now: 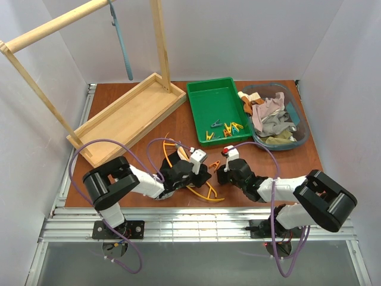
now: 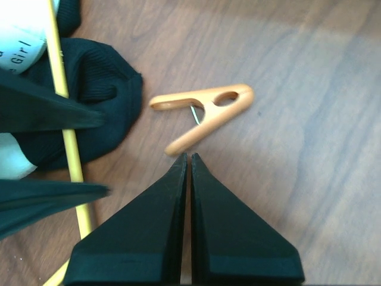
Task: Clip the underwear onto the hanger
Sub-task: Open the clamp at the center of the board.
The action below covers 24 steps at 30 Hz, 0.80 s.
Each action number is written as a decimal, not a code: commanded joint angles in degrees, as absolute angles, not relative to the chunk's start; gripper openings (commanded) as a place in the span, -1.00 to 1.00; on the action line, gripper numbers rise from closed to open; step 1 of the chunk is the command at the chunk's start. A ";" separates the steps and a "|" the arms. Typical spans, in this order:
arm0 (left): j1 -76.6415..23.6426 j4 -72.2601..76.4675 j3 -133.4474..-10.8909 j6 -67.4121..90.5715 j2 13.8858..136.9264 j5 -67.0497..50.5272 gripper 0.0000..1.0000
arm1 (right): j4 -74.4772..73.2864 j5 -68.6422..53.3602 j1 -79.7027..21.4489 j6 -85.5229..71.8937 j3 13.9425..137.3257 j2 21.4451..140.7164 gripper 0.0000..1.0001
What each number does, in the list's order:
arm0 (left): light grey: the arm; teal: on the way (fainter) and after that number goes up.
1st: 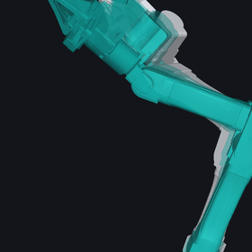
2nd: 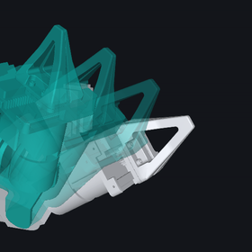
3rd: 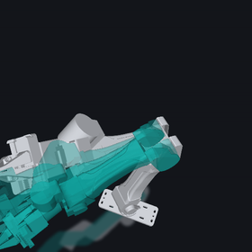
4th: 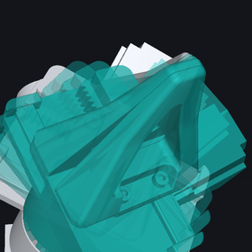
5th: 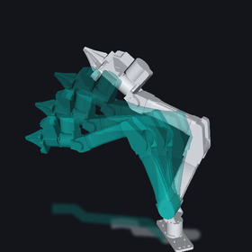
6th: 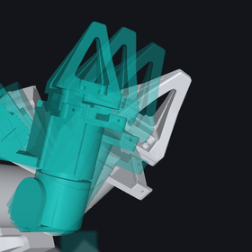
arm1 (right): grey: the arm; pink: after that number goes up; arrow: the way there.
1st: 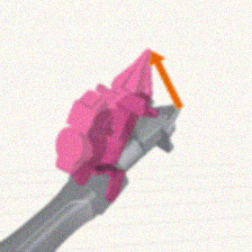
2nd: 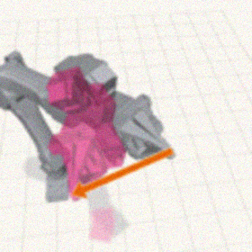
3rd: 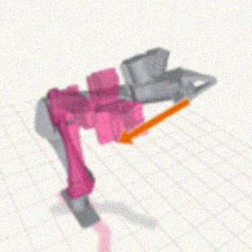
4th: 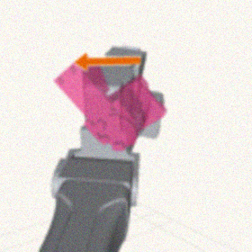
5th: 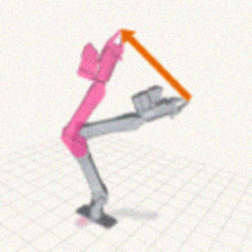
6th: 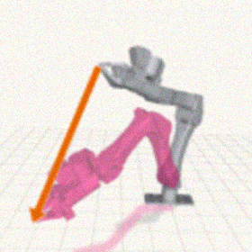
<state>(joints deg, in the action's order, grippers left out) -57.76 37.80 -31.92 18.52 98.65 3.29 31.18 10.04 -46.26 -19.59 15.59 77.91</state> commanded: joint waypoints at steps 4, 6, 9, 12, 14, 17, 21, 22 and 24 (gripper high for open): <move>-57.92 45.96 -27.16 16.35 93.25 1.23 -0.03 | 23.56 17.39 -46.76 -21.80 15.47 68.92 -0.97; -57.83 48.15 -27.16 15.56 94.39 1.49 -0.02 | 21.81 18.28 -46.85 -21.80 14.86 64.37 -0.96; -57.92 52.37 -26.55 15.12 95.62 1.23 0.00 | 17.85 20.91 -46.84 -21.71 14.24 58.65 -0.78; -57.92 54.93 -27.07 13.45 96.68 1.49 0.02 | 14.25 23.73 -46.84 -21.62 13.89 54.68 -0.48; -57.92 56.24 -27.68 11.70 98.08 1.58 0.03 | 13.28 23.99 -46.85 -21.80 13.54 52.66 -0.36; -57.75 56.52 -29.70 10.20 100.10 1.84 0.04 | 13.27 23.20 -46.85 -22.06 12.92 51.51 -0.28; -57.39 58.35 -31.38 9.32 105.63 1.41 0.06 | 12.66 22.76 -46.85 -22.15 12.83 50.19 -0.17; -57.31 59.66 -31.20 9.32 106.43 1.06 0.06 | 12.66 22.85 -46.85 -22.06 12.57 50.19 -0.17; -57.13 62.66 -30.67 8.88 107.57 1.06 0.08 | 12.66 22.76 -46.76 -22.06 12.39 49.83 -0.14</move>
<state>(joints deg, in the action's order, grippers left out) -57.54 58.08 -30.61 11.05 106.50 1.32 12.88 21.82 -46.52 -22.06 13.10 50.89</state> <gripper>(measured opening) 0.535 0.422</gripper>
